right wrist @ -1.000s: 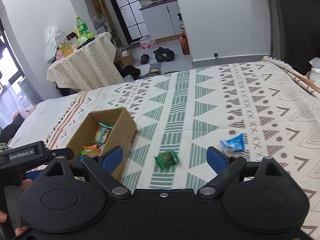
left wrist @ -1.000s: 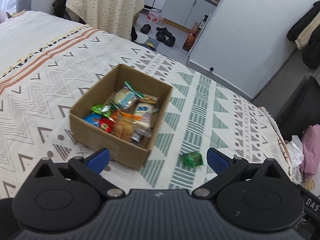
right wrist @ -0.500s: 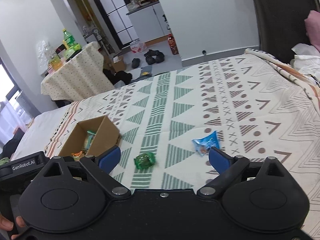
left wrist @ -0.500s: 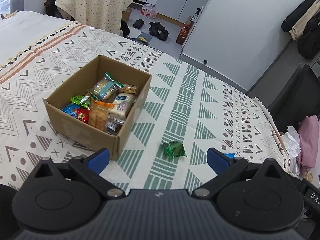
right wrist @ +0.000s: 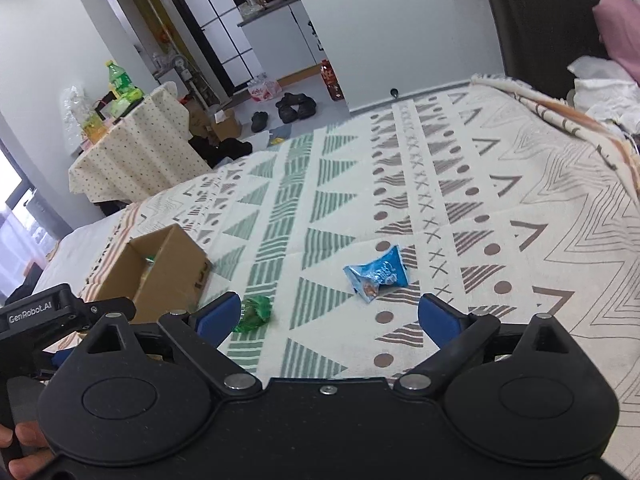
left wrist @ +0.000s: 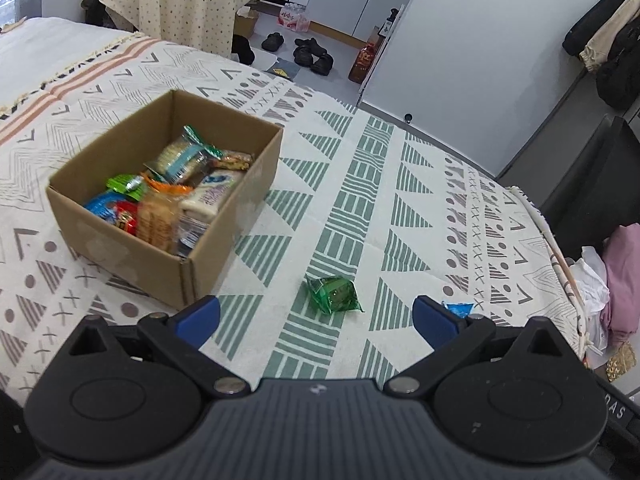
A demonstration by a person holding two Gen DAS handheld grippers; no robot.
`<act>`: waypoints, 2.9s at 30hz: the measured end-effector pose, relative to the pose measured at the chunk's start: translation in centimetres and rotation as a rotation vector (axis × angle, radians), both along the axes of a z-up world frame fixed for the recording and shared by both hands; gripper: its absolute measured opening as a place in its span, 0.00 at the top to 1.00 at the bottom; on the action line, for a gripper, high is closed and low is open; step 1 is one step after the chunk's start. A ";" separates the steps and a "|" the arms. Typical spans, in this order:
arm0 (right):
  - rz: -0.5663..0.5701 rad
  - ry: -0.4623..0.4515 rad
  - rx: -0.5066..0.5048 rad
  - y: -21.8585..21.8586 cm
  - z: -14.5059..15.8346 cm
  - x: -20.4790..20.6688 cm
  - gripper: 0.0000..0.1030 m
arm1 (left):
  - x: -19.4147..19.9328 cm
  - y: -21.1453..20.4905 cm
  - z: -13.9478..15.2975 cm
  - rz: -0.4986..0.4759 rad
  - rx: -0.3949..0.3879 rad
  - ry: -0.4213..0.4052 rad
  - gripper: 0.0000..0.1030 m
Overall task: Organize snacks
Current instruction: 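Withdraw both open tools toward the green candy and blue candy packet, then grasp the green candy with the left tool while the right tool grasps the blue candy packet, then carry both candies over the cardboard box and open both tools to drop them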
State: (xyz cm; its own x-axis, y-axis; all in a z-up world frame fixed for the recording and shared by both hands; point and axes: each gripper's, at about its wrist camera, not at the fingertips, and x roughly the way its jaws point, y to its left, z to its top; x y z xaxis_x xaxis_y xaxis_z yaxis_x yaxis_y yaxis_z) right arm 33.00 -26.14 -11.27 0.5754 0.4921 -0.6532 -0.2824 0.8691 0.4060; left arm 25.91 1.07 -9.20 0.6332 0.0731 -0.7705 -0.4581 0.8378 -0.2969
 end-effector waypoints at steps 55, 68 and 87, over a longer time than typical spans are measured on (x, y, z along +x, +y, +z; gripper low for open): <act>0.121 0.081 -0.194 5.3 -8.6 9.9 0.53 | 8.9 -1.3 -9.4 0.006 -0.027 0.130 0.65; 0.157 0.016 -0.101 4.8 -5.0 8.2 0.65 | 6.1 -1.4 -5.2 0.042 0.013 0.073 0.65; 0.163 -0.122 -0.003 6.5 -0.1 5.9 0.65 | 2.3 2.0 0.8 0.111 0.074 -0.015 0.65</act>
